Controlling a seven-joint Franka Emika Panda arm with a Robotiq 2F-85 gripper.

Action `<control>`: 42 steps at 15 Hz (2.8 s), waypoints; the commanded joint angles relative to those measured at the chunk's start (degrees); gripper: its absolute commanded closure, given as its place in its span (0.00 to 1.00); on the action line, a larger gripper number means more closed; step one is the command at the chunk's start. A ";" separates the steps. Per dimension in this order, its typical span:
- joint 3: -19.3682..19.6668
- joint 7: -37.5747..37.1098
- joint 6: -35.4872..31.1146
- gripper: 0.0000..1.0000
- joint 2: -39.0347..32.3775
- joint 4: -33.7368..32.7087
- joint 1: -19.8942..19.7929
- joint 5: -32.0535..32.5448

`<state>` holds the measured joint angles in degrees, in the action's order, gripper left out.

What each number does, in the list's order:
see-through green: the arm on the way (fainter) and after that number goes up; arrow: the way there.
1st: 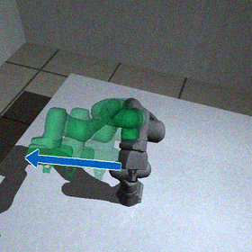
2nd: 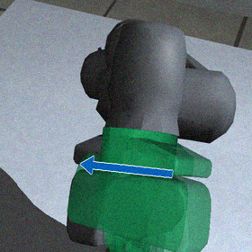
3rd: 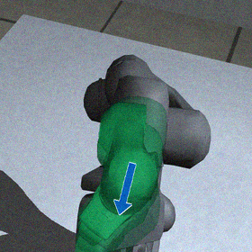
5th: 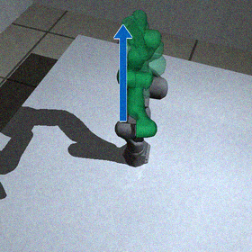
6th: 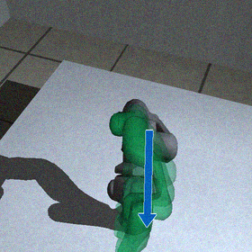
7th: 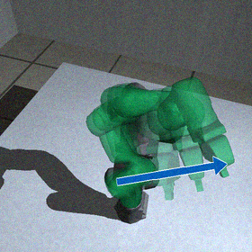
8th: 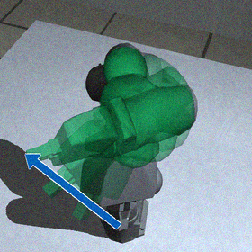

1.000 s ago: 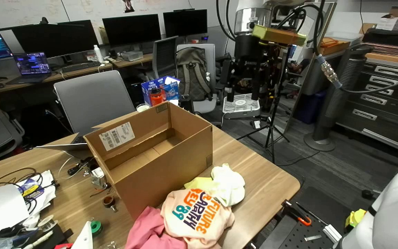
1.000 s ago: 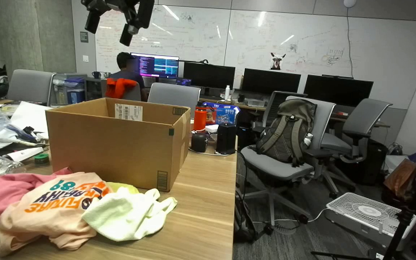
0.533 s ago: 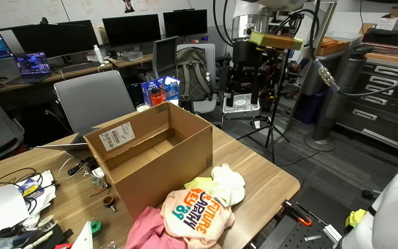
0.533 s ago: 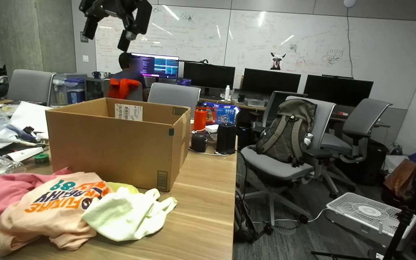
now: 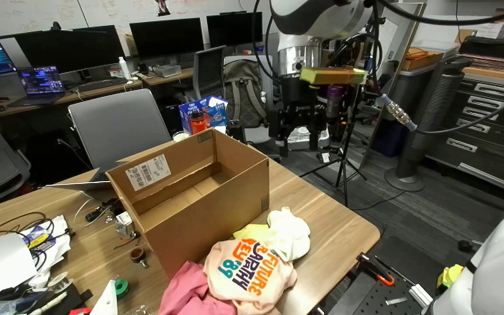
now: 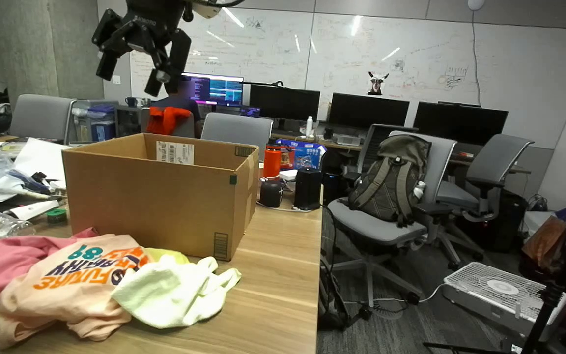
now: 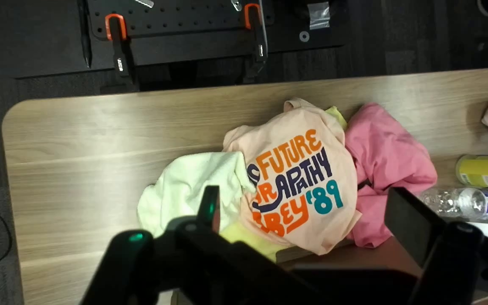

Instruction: Put the three objects into the cardboard box

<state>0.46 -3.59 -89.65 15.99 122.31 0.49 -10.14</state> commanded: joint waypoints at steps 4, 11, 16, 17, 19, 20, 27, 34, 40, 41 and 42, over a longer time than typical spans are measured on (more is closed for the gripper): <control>-3.07 1.14 -7.79 0.00 -0.57 6.21 1.17 2.92; -4.42 -0.39 -19.00 0.00 -2.21 9.88 1.68 3.98; -4.41 -0.11 -25.06 0.00 -4.56 10.77 1.55 6.31; -4.36 -0.05 -26.67 0.00 -5.14 11.28 1.49 6.94; -4.41 -1.04 -30.39 0.00 -6.47 12.42 1.29 8.76; -4.38 -1.79 -31.96 0.00 -7.26 12.88 1.25 9.21; -3.73 -9.77 -40.54 0.00 -13.32 14.12 0.74 11.49; -0.32 -18.63 -43.53 0.00 -17.07 12.90 -1.32 13.78; 0.65 -20.50 -42.85 0.00 -18.10 13.53 -1.35 13.36; 0.54 -20.28 -42.29 0.00 -18.37 13.62 -1.21 12.95; 0.42 -19.97 -41.96 0.00 -18.63 13.71 -1.05 12.61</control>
<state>1.00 -22.55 -132.34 -1.94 136.32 -1.04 2.29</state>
